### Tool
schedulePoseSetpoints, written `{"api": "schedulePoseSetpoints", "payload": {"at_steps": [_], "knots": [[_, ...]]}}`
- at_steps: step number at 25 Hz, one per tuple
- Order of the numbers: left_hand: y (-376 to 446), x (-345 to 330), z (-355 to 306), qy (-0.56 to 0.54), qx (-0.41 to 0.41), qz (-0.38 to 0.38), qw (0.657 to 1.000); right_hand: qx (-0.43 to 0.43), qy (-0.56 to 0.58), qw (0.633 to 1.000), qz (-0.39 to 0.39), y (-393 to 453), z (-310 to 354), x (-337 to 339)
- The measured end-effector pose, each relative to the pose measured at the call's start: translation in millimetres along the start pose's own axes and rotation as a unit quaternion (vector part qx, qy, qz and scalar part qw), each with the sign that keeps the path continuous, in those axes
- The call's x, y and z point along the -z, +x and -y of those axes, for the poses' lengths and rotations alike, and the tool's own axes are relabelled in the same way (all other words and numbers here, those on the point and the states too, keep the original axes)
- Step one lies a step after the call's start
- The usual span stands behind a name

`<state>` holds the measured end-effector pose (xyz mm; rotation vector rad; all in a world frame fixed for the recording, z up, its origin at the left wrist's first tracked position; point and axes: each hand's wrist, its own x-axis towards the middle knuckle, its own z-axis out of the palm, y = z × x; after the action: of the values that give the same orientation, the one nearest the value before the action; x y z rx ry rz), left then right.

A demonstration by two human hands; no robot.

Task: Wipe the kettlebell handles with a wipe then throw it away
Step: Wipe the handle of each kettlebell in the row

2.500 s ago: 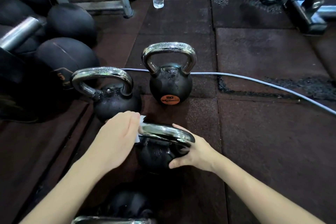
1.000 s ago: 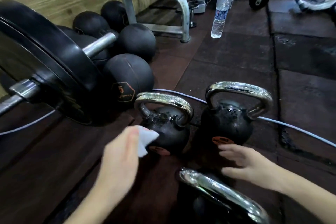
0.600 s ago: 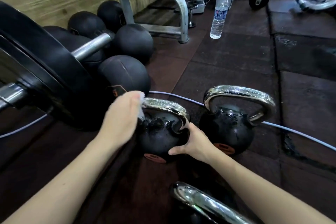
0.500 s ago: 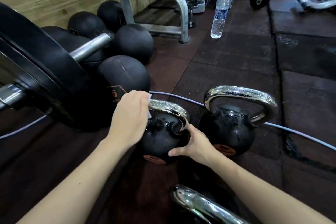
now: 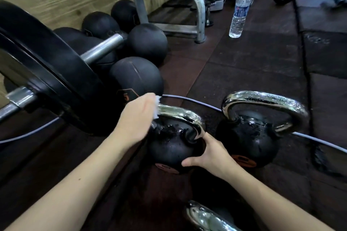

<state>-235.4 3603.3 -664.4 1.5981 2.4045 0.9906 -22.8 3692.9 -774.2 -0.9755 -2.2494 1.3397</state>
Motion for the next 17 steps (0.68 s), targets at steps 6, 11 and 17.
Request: {"api": "schedulePoseSetpoints", "payload": {"at_steps": [6,11,17], "knots": [[-8,-34,29,-0.471,0.362,-0.058,0.802,-0.004,0.005,1.0,0.0,1,-3,-2],[-3,-16,16,-0.05,0.141,-0.093,0.984,-0.002,-0.016,1.0,-0.003,2,-7,-3],[-20,-68,-86,0.333,-0.251,0.044,0.908,0.017,-0.04,0.999,0.017,3,-3,-9]]}}
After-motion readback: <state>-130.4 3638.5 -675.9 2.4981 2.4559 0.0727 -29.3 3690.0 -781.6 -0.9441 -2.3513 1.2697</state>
